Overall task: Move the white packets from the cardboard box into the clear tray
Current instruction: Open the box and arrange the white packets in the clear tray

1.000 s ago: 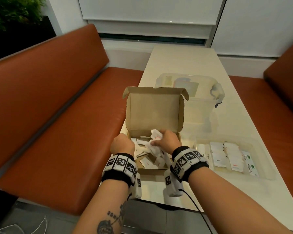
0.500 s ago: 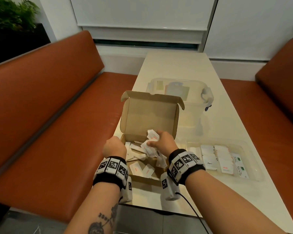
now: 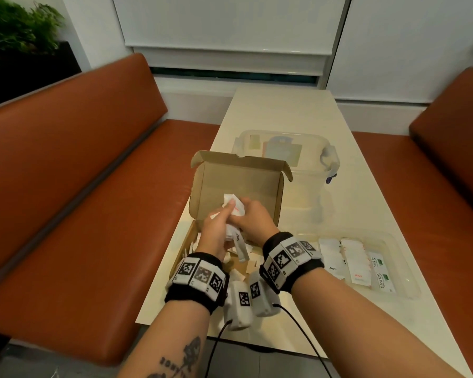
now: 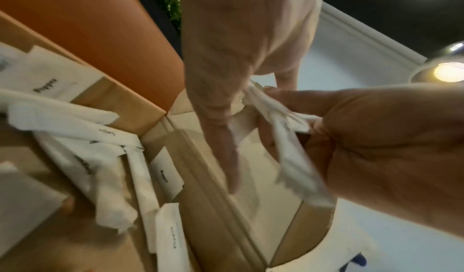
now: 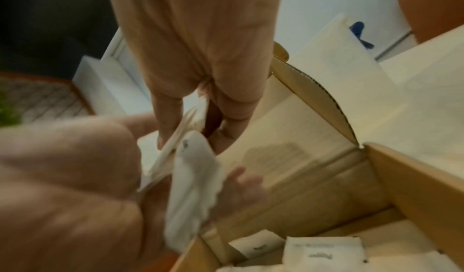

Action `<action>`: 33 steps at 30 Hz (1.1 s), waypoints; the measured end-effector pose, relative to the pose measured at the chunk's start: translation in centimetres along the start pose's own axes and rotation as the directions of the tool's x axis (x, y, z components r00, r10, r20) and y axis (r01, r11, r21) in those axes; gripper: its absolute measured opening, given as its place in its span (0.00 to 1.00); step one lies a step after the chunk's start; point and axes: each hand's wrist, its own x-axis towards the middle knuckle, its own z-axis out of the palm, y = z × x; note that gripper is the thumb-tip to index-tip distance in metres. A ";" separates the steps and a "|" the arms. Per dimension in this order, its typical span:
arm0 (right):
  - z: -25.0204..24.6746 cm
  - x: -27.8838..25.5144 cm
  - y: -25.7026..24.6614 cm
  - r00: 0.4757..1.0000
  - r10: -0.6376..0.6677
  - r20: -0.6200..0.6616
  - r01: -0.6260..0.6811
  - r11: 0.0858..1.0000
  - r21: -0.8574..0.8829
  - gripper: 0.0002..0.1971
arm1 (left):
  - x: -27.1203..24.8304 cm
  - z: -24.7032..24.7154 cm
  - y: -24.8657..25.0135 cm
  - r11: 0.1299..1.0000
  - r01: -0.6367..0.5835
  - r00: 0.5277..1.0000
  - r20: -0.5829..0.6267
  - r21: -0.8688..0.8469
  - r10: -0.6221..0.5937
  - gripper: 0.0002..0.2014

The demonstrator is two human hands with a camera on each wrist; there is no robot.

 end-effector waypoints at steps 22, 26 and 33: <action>-1.2 -2.0 2.8 0.957 0.163 0.239 -0.164 0.986 -0.017 0.28 | 1.8 -0.8 -1.8 0.966 -0.135 0.976 -0.138 0.218 0.167 0.13; -1.3 -2.0 3.4 0.976 0.150 0.159 -0.159 0.986 0.047 0.23 | 1.9 -0.9 -2.4 0.961 -0.155 0.972 -0.140 0.228 0.190 0.09; -2.4 -1.0 3.7 0.989 0.084 -0.124 -0.071 0.991 0.110 0.16 | 2.2 -1.6 -2.4 0.964 -0.090 0.988 -0.103 0.249 0.119 0.10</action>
